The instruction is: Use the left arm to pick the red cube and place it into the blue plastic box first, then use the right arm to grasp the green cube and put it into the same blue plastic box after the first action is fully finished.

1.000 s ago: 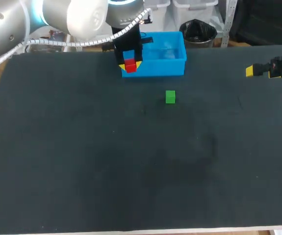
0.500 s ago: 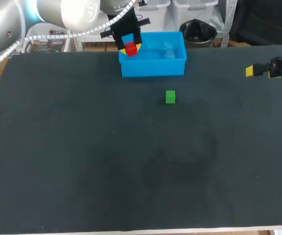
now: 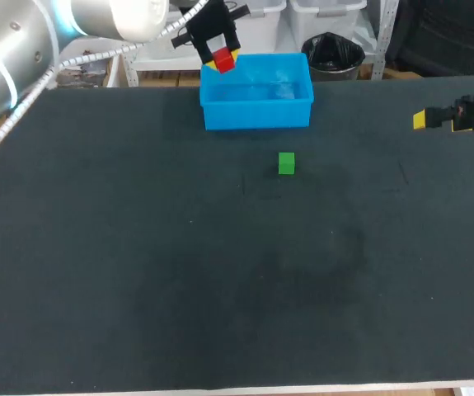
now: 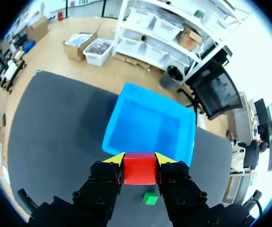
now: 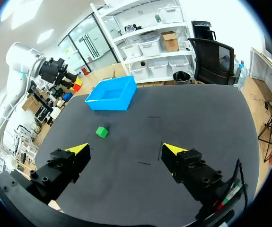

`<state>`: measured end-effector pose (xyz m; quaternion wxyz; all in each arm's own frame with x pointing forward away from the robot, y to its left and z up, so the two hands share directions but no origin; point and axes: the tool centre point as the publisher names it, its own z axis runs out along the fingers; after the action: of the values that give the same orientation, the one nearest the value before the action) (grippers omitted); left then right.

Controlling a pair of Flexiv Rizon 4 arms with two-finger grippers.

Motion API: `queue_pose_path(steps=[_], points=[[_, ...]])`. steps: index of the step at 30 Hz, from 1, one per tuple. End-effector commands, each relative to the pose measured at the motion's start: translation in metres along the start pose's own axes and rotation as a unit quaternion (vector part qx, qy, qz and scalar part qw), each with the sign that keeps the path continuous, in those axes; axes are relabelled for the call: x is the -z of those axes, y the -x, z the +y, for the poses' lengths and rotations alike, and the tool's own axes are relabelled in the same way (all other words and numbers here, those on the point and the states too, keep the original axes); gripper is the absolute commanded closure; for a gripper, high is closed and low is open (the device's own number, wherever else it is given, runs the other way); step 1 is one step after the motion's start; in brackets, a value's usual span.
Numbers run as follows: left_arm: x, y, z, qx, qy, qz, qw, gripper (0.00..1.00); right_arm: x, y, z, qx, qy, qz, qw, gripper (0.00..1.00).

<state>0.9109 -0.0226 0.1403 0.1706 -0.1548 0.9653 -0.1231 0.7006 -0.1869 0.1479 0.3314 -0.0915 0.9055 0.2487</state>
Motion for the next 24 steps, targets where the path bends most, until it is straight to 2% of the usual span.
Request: queue_pose_path(steps=[1, 12, 24], points=[[-0.015, 0.021, -0.008, 0.002, 0.002, 0.023, 1.0, 1.0, 0.001, 0.0, 0.002, -0.001, -0.004, 0.001, 1.0, 0.0], [-0.047, 0.031, -0.003, 0.019, 0.012, 0.026, 0.999, 1.0, 0.001, 0.0, 0.002, -0.001, -0.004, 0.001, 1.0, 0.0], [-0.058, 0.034, 0.002, 0.029, 0.026, 0.028, 0.999, 1.0, 0.001, 0.0, 0.002, -0.001, -0.004, 0.001, 1.0, 0.0]])
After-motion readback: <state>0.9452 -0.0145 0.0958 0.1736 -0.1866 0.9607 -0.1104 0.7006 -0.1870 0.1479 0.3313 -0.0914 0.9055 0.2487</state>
